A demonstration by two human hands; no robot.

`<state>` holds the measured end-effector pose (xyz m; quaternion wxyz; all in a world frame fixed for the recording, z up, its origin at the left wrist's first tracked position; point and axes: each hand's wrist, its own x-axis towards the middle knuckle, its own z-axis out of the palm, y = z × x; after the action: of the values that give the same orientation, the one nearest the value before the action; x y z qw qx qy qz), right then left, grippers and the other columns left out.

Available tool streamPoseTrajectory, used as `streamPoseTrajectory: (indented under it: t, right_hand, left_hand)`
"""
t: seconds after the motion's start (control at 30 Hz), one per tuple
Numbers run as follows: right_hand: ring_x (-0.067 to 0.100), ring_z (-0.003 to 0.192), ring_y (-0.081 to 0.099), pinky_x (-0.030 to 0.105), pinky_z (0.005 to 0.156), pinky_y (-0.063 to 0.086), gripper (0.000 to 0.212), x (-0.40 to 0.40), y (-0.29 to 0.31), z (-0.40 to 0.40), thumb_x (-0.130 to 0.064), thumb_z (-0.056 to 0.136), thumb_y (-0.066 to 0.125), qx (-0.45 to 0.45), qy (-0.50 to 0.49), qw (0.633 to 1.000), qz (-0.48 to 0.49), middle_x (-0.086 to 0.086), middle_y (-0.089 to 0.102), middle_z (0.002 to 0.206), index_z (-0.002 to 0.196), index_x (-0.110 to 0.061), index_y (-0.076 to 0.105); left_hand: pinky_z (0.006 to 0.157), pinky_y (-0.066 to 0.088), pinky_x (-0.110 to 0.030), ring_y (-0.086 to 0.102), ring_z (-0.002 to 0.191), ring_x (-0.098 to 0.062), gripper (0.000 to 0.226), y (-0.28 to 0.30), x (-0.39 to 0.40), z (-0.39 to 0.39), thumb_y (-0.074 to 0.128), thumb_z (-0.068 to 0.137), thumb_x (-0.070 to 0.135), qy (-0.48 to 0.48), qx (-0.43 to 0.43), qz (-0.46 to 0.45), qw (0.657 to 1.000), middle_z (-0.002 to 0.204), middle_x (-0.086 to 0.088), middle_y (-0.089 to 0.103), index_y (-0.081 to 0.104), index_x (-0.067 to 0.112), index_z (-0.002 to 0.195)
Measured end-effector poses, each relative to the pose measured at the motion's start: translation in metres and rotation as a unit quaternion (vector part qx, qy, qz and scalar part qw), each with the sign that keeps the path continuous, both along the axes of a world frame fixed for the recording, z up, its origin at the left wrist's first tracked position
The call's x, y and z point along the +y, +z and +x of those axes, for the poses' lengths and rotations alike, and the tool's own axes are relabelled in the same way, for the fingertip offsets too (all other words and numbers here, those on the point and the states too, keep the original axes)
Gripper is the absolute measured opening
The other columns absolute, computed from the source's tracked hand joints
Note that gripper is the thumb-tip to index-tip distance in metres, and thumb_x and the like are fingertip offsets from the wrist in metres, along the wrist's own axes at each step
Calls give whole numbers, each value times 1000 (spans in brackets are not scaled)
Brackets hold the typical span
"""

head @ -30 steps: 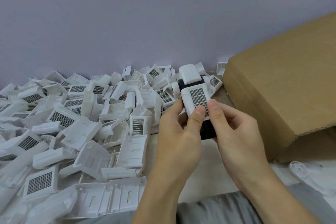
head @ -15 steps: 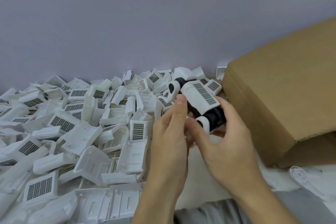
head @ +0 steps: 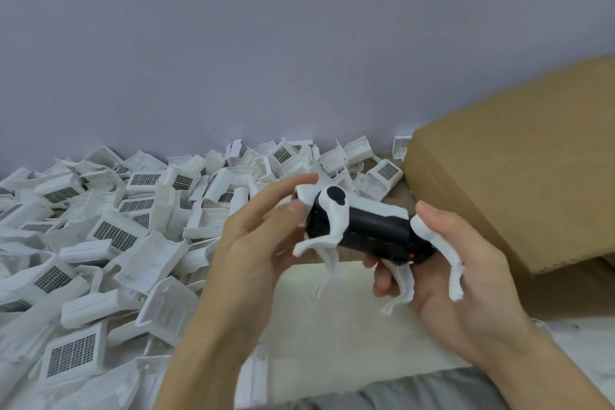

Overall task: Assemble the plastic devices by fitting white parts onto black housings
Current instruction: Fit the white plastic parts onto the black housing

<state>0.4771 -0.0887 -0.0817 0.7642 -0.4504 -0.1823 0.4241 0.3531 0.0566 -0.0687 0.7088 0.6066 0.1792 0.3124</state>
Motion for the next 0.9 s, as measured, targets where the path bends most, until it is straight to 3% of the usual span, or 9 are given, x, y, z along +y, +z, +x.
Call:
streamPoseTrajectory:
  t: [0.13,0.23,0.3,0.37,0.47,0.6,0.7,0.9]
  right_hand:
    - [37,67,63,44,64,57,59,-1,3,-3,-45,79,52,43,96,994,-17,34,64,87,101,5,74]
    - [39,82,68,44,70,58,56,1,4,-4,-45,79,52,14,113,993,-36,30,68,101,110,-4,75]
    - [38,85,69,42,67,59,55,2,2,-4,-42,77,56,11,100,994,-43,25,68,90,115,-4,72]
    - [36,79,68,40,65,57,58,4,1,-5,-38,78,57,11,98,994,-39,21,60,75,120,1,67]
    - [34,61,61,40,61,54,54,6,-1,-5,-29,81,55,8,101,994,-33,30,58,86,118,9,63]
    - [43,62,63,33,46,51,46,5,0,-4,-18,69,58,13,148,988,-49,38,64,96,105,8,70]
    - [45,64,63,34,47,52,46,5,-1,-3,-23,73,54,23,156,986,-44,39,63,95,103,8,70]
    - [39,65,63,34,52,52,44,6,-2,-3,-30,79,59,28,162,986,-36,34,65,94,104,4,72]
  left_hand:
    - [68,60,-31,75,87,-25,19,2,4,-7,72,86,21,-1,-7,38,999,100,-8,77,78,27,103]
    - [68,63,-38,75,86,-27,21,1,4,-7,63,88,22,42,4,50,998,96,-6,78,79,29,100]
    - [68,63,-39,76,81,-25,29,0,4,-6,59,95,13,72,12,52,996,90,-6,79,79,33,94]
    - [68,61,-41,75,74,-22,32,-1,3,-4,58,95,13,97,18,50,994,83,-4,78,79,36,87]
    - [66,57,-39,71,67,-17,17,-1,2,-2,63,84,27,104,2,47,993,75,-1,75,79,27,80]
    - [52,52,-21,66,62,-12,18,1,0,-1,64,79,32,88,-17,42,995,68,2,70,77,22,72]
    - [54,54,-24,68,64,-13,12,-1,2,0,73,81,31,90,-15,43,995,71,1,71,77,22,75]
    - [57,56,-27,68,67,-13,12,-4,1,0,71,84,31,94,-15,45,994,72,2,72,78,24,77]
